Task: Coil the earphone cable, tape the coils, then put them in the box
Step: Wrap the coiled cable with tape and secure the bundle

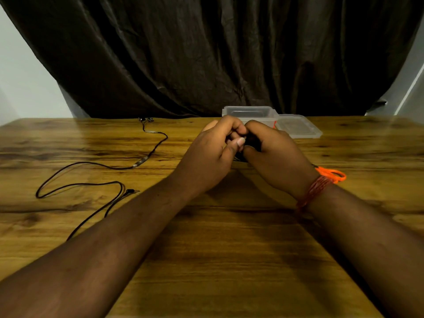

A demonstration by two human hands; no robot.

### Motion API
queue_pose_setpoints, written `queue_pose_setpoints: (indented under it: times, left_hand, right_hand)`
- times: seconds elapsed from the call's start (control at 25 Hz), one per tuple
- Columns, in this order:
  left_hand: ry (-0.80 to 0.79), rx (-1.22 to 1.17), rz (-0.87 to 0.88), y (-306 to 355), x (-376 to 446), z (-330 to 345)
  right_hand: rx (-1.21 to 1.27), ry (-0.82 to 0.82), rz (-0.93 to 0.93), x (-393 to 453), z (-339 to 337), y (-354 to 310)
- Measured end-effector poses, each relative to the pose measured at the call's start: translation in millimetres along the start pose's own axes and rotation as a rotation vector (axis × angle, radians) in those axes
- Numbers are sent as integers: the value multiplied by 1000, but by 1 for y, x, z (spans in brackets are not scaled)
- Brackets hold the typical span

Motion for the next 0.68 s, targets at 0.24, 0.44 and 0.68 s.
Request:
queue_pose_setpoints:
  times: [0.24,0.44,0.68]
  left_hand:
    - [12,24,14,-1,-1,-5]
    - [-36,77,92,2,0,-11]
    - [-131,270,320,12,1,-7]
  right_hand:
    - [728,-220,334,0,-5,-1]
    - [1135,-350,561,0,-12,4]
    - [1142,-347,576,-2,-11,6]
Point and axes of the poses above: each hand's wrist, its own x-axis towards the middle knuckle, its own z-axis out of the palm, y = z × x, the point moved 1 cm from there along x, towards the middle knuckle, and after that the axes turned 7 degrees about -x, right-handed, at the moved point
